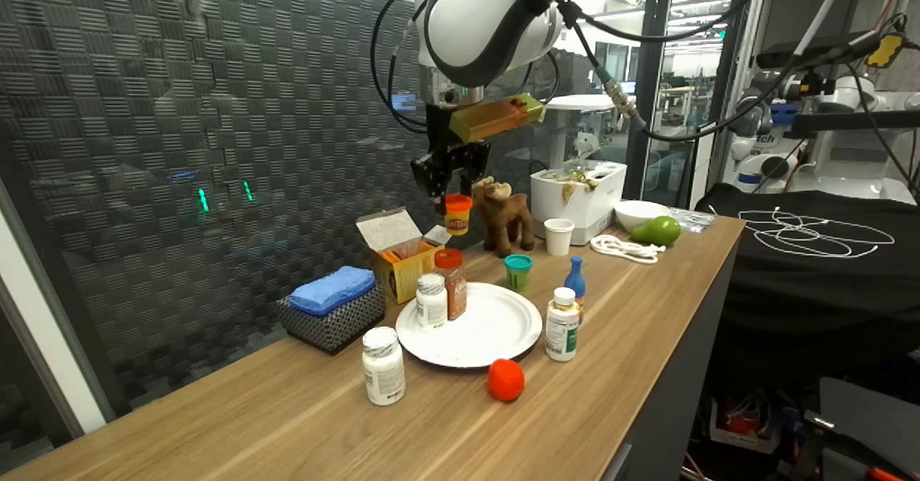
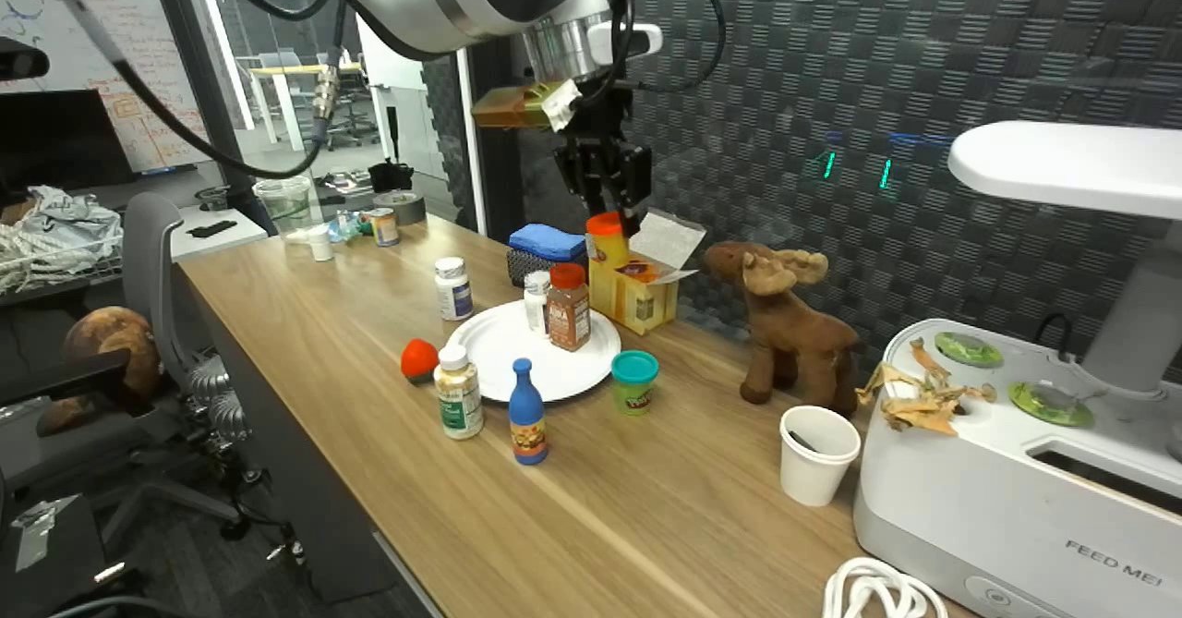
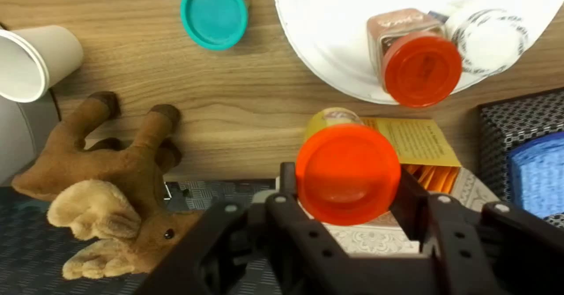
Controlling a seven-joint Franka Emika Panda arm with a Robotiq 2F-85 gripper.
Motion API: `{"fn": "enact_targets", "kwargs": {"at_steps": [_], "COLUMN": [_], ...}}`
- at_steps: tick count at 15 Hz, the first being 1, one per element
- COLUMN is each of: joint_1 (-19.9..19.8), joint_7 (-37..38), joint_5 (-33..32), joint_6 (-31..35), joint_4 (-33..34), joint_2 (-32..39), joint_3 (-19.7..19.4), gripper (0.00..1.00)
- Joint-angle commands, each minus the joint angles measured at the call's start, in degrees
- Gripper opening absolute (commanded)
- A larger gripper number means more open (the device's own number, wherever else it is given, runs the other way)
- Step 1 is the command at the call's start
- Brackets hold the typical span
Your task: Place the bottles and orange plush toy on the white plate
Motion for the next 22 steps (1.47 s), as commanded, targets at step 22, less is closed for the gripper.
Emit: {"fn": "enact_targets", "kwargs": {"at_steps": [22], "joint_1": [2.1], "joint_7": [12.1], "joint_5": [0.4], "joint_6": [10.7], "joint_4": [-26.3], "joint_2": [-12.4], "joint_3": [6.7], "gripper": [0.28]}}
